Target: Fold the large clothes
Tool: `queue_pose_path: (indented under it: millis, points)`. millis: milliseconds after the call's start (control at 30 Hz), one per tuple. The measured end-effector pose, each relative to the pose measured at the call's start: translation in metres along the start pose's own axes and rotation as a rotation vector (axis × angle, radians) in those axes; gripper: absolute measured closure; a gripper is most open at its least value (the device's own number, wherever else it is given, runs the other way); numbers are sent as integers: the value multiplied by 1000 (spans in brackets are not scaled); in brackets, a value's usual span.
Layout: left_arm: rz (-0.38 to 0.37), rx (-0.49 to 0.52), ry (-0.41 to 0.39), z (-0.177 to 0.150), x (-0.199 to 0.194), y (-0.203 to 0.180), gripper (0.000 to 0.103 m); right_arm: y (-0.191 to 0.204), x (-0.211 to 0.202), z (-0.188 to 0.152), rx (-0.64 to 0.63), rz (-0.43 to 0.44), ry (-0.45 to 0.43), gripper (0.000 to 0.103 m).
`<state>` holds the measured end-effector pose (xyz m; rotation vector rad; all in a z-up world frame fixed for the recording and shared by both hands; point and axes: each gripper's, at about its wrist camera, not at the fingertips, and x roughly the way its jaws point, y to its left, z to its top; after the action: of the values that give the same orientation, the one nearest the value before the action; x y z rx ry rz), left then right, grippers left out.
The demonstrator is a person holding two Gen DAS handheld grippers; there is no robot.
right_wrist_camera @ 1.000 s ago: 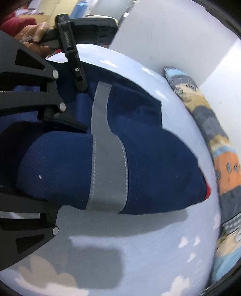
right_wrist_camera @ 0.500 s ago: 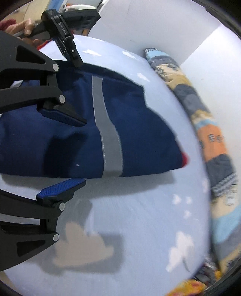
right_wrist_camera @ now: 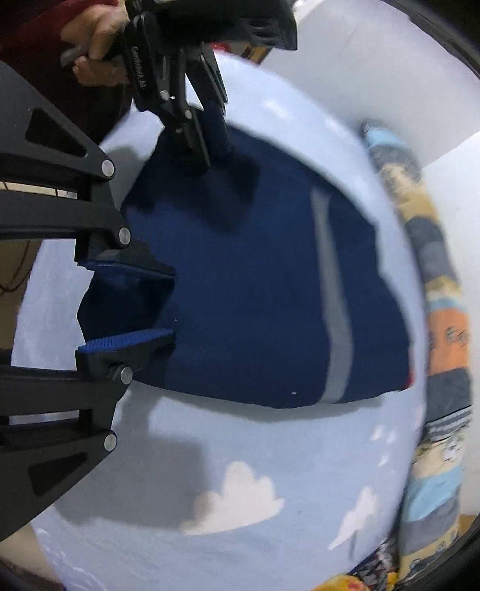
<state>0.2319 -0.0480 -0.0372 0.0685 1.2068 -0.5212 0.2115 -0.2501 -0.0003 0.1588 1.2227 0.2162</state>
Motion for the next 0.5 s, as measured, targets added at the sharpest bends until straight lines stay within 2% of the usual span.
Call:
queue_pose_path:
  millis: [67,133,200,300,367,433,467,500]
  points:
    - [39,53,-10,0,4,-9,46,3,10,2,-17,-20,23,71]
    - [54,92,-11,-1,6,-17,34,2,14,4,-3,-24,31,70]
    - [93,130,-23,-4,7,-25,34,0,14,6,11,-21,32,69]
    - [114,128,-54,-2,1,-30,34,5,8,6,3,-43,11,69]
    - [127,121,-92,-4,-7,-31,34,10,-4,6,0,-49,-53,67]
    - [155,116,-165,-7,-22,-32,34,11,-20,1,28,-37,-117,67]
    - [169,114,-208,-10,-30,-33,34,11,-28,-2,52,-26,-159,65]
    - [177,114,-237,-12,-36,-35,34,12,-33,-5,67,-27,-182,58]
